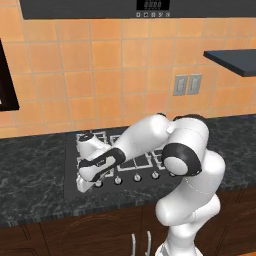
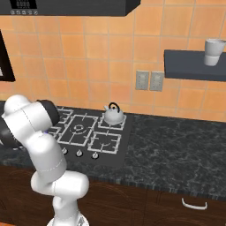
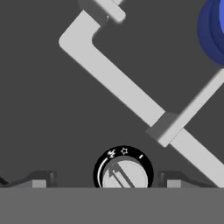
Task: Turn off the front left burner of the stove.
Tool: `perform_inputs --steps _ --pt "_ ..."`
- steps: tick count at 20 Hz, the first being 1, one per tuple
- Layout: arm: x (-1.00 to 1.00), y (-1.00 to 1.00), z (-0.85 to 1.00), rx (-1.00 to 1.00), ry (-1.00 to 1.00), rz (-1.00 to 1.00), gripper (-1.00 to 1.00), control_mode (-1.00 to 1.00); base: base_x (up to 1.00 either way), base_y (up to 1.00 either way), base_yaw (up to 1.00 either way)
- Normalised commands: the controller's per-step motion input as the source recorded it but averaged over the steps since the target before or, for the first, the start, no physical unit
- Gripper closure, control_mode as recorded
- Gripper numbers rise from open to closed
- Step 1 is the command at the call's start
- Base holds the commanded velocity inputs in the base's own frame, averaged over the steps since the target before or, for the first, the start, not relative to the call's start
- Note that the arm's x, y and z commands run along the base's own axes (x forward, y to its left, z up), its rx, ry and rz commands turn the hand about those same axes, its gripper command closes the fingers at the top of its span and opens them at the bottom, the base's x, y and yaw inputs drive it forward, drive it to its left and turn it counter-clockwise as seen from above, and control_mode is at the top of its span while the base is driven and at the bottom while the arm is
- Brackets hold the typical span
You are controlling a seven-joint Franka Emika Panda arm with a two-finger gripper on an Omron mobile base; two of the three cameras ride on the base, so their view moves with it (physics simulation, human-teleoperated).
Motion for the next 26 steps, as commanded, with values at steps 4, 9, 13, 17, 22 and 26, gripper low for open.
perform_inputs --steps 4,9,13,17,22,26 --pt "0.00 0.00 0.00 0.01 0.00 0.00 -1.00 -1.00 0.00 0.00 0.00" --pt "0.00 0.00 0.00 0.00 0.00 0.00 1.00 -1.00 0.00 0.00 0.00" --pt "0.00 0.00 -0.08 0.00 0.00 -0.05 1.00 -1.00 0.00 0.00 0.00" --pt "0.10 0.00 -0.14 0.02 0.00 -0.16 1.00 -1.00 0.00 0.00 0.00" --pt "0.00 0.00 -0.23 0.13 -0.10 -0.37 1.00 -1.00 0.00 0.00 0.00" --pt "-0.06 0.00 -0.25 0.19 -0.22 -0.51 1.00 -1.00 0.00 0.00 0.00"
